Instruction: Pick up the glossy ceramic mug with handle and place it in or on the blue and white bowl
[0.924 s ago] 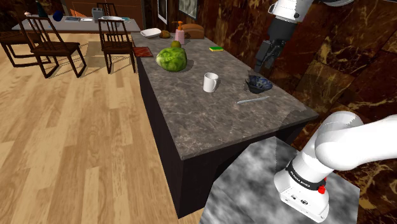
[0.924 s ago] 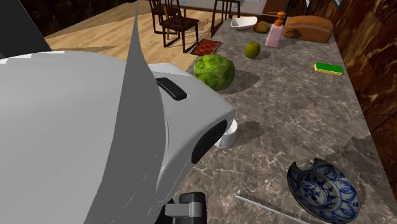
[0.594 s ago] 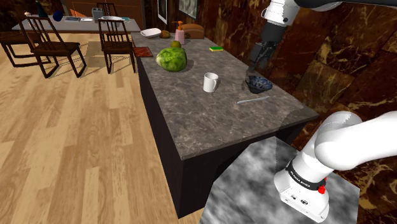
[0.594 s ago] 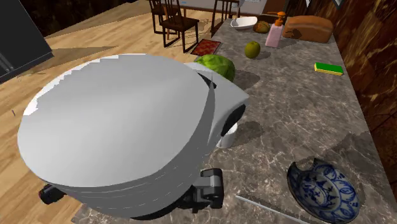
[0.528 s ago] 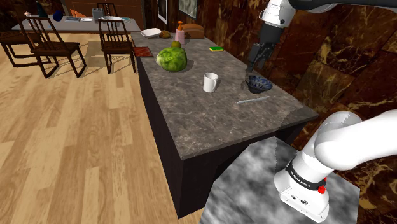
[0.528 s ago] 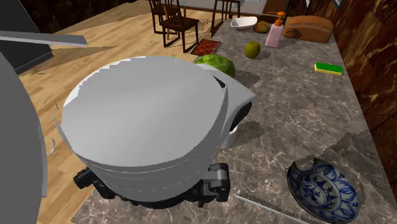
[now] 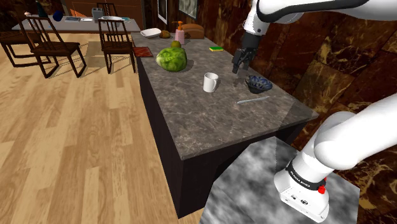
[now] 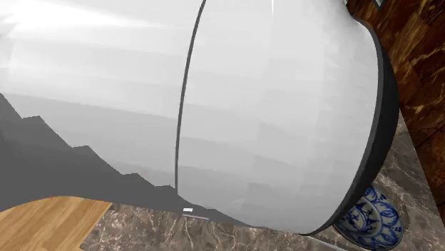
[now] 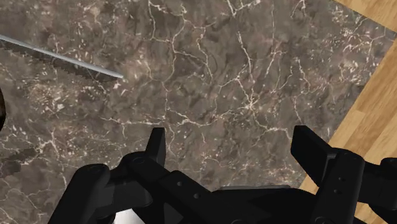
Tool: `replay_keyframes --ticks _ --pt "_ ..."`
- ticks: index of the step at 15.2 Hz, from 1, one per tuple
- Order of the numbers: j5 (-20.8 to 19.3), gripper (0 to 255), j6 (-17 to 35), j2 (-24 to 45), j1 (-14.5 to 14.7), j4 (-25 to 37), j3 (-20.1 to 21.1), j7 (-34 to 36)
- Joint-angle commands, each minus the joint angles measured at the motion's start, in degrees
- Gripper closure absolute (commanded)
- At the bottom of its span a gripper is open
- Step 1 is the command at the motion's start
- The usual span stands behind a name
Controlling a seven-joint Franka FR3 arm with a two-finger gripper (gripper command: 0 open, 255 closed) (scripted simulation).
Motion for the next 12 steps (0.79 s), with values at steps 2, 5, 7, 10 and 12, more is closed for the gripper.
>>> replay_keyframes --ticks 2,5,7,10,12 --pt "0.25 0 2.97 6.28 -0.26 3.02 -1.53 -2.16" --pt "0.96 0 5.22 12.69 -0.57 6.79 -2.88 -4.35" --pt "1.65 0 6.41 17.04 -0.83 9.67 -3.68 -5.83" --pt "2.97 0 7.68 23.67 -1.41 14.55 -4.66 -8.05" --pt "3.98 0 8.19 28.16 -1.94 18.20 -5.14 -9.48"
